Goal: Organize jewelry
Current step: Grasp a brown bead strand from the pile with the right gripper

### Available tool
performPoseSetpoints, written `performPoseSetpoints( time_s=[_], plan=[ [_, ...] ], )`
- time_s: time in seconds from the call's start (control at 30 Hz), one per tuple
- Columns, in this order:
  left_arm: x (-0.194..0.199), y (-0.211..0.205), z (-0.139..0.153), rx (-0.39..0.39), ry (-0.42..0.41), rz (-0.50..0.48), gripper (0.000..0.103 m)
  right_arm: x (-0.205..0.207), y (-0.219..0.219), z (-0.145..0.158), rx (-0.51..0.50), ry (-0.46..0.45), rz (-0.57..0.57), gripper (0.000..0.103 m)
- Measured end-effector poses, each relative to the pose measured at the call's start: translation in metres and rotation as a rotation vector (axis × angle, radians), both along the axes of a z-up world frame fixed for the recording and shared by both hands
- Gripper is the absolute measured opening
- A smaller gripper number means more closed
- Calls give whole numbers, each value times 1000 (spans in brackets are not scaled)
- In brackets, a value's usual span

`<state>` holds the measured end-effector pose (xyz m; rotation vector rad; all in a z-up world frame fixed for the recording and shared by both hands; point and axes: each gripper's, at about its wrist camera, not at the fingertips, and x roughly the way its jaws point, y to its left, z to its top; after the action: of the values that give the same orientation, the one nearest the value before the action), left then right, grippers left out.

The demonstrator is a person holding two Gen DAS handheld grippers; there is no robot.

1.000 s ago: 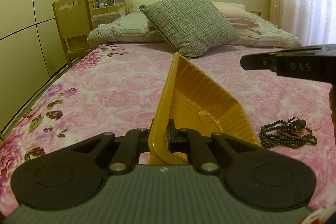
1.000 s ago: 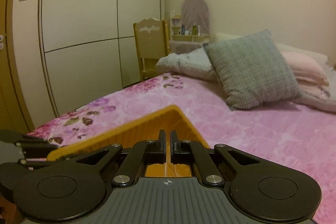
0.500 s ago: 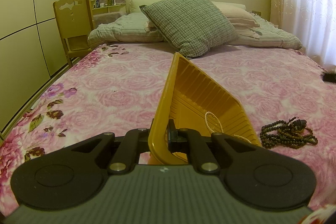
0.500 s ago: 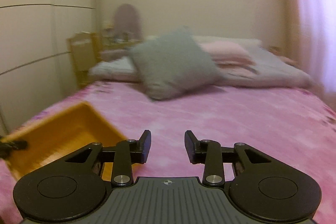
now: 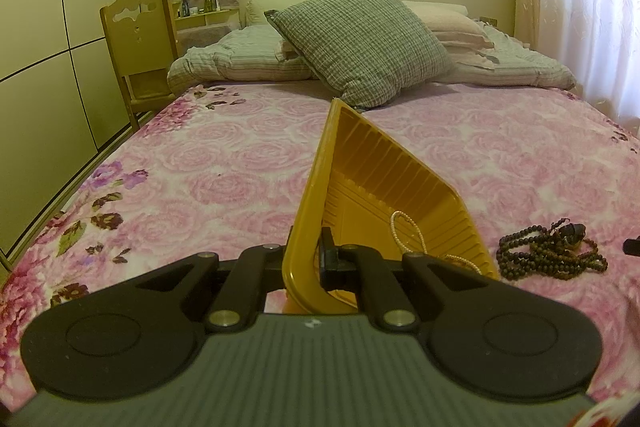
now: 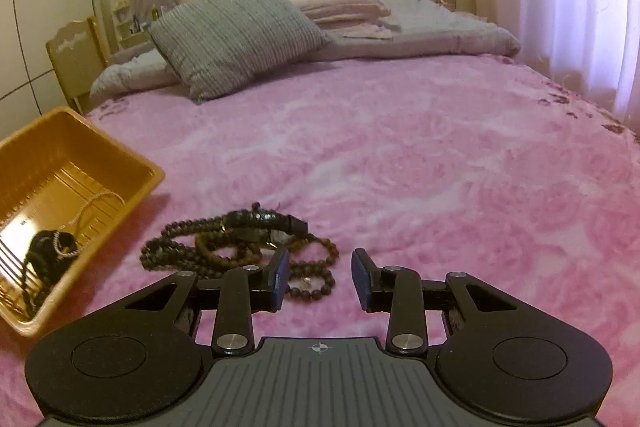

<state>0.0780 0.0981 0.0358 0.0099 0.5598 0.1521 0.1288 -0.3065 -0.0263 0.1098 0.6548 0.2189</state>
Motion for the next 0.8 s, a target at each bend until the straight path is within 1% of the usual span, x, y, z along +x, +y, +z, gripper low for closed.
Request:
performPoseSetpoints(
  time_s=[0.17,0.23,0.33,0.5,0.67,0.7,0.73,0.8],
  plan=[
    [0,0,0,1,0,-1,6,15,4,-16,-33,21,17,33],
    [0,0,0,1,0,-1,6,23,6,-23,-50,44,18,27],
    [0,0,0,0,0,1,6,33,7,-34,-69,68,15,22],
    [-1,2,0,-1,0,2,6,44,13,-44,-119,112,38,20],
    [-1,1,0,0,1,2,6,49,18,-49,-142,124,51,18],
    [-1,2,-1,-1,1,3,6,50,19,-49,-149,127,56,14],
    [-2,3,0,-1,0,3,6,50,20,-48,-154,129,65,8],
    [-1,2,0,-1,1,2,7,49,23,-46,-163,132,76,7]
  ],
)
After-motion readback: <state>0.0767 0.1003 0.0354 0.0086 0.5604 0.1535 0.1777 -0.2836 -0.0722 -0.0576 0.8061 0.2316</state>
